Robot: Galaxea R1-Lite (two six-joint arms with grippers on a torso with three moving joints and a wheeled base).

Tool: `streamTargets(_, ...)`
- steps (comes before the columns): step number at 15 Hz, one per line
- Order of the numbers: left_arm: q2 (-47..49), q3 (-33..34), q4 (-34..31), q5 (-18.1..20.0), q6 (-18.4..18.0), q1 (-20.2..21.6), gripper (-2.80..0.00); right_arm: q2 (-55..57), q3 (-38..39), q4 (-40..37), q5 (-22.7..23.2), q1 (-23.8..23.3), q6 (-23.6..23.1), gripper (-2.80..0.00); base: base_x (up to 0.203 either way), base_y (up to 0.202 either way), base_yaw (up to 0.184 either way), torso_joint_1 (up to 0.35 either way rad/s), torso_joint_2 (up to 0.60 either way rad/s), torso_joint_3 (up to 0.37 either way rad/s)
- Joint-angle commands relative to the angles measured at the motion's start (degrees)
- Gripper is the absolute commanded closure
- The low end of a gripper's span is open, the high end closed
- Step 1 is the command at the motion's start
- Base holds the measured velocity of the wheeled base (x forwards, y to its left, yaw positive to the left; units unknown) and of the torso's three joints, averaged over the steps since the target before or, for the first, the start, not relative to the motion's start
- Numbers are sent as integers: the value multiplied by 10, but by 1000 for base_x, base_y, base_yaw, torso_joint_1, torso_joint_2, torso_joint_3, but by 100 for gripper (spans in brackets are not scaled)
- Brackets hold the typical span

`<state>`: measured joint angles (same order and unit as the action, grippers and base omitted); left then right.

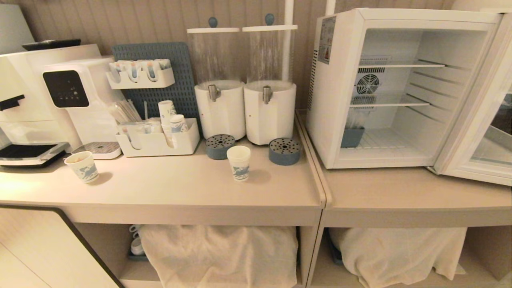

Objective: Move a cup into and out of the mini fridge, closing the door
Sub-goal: Put the paper cup in the freezer

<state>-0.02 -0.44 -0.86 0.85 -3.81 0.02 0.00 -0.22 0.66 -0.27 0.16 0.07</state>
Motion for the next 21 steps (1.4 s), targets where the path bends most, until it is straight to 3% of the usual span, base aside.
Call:
streamTargets(1,-1,0,0,0,0,0,0,1,0,0,0,0,0,0,0,189,-1,7,2,2)
streamTargets(17,-2,1,1,0,3,0,0,1,0,0,0,0,0,0,1,191,-1,3,1,3)
streamTargets(21,-1,1,0,0,7,0,0,1,0,0,0,0,0,0,81,138,-13,0,6,1)
